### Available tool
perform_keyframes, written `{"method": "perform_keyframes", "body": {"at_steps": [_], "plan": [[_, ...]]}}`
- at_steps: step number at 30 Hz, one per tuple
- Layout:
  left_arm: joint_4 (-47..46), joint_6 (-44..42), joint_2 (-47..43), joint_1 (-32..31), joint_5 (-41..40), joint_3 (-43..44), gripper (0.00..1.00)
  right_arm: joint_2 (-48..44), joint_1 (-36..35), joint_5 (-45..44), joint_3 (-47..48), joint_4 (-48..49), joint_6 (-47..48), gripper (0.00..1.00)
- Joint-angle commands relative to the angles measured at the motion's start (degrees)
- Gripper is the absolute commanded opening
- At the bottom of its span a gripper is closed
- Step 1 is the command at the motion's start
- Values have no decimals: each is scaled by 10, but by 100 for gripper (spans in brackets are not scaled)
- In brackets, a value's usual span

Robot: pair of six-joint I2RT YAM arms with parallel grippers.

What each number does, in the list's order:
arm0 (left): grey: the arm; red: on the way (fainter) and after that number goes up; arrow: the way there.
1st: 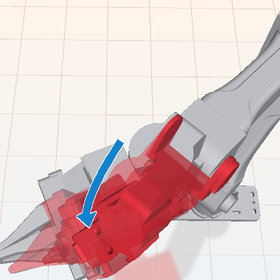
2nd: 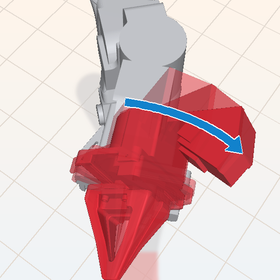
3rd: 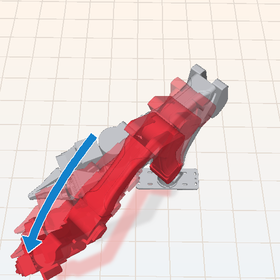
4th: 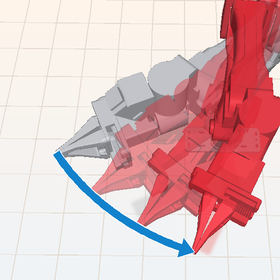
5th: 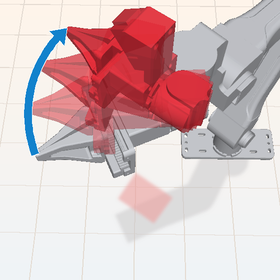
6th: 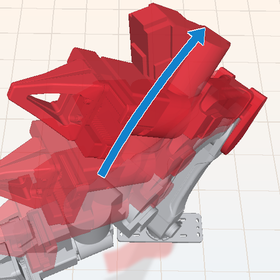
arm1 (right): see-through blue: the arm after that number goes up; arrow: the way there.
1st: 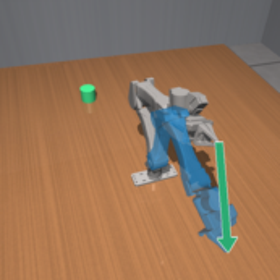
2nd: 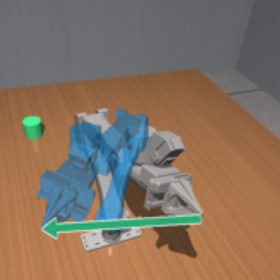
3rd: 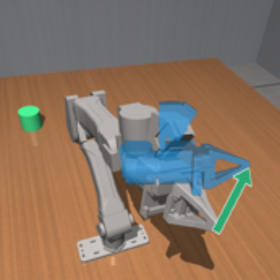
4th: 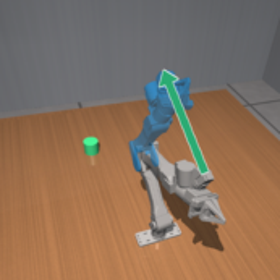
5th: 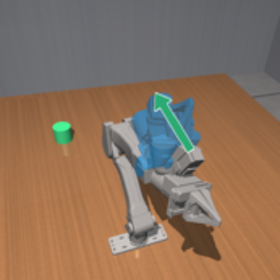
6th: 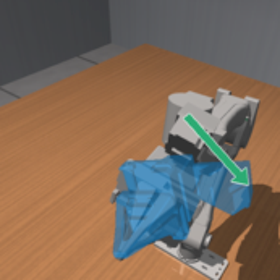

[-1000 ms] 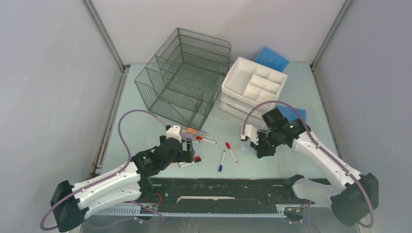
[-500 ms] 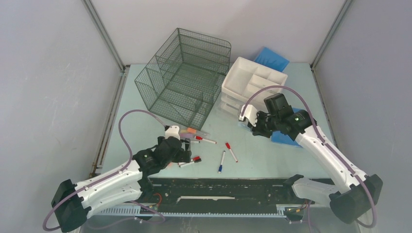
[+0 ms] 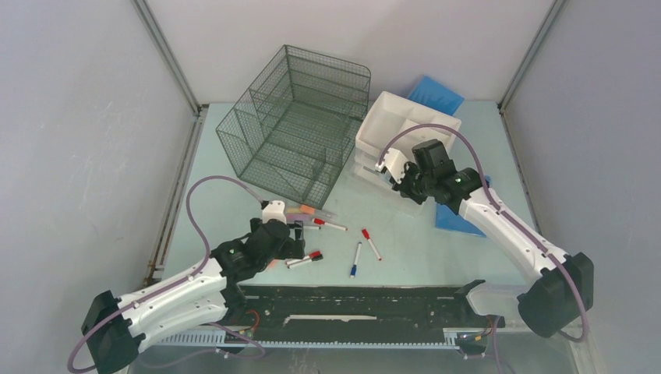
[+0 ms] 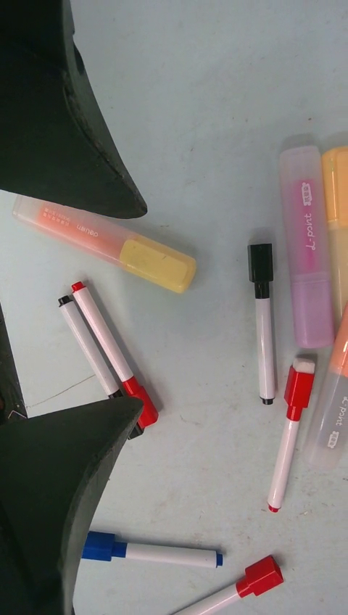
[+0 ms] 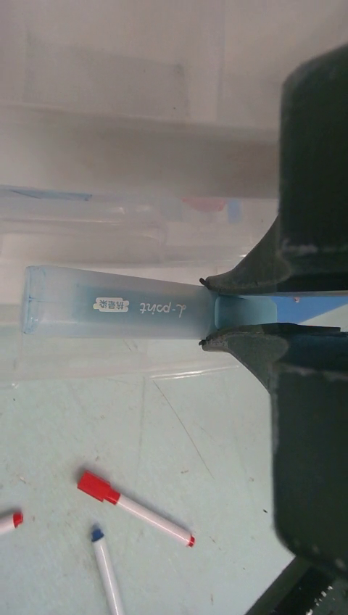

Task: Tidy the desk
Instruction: Place the stationery in the drawer.

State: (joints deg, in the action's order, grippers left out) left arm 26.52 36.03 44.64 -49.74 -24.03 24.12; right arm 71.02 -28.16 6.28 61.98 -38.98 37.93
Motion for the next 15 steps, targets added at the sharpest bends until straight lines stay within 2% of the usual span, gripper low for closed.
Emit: {"method": "perform_keyframes", "body": {"at_steps": [1,4,6,15], "plan": [[-1,5,-7,3,-23,-5,100,9,2,-24,3,42,-21,2],[-2,4,-5,3,-23,-4,100,5,2,-29,-12,56,-20,11],[-2,4,-4,3,-22,-3,100,4,4,-33,-19,62,-18,22],[0,6,-6,5,-21,-3,100,-5,8,-12,-26,55,-19,47]]}}
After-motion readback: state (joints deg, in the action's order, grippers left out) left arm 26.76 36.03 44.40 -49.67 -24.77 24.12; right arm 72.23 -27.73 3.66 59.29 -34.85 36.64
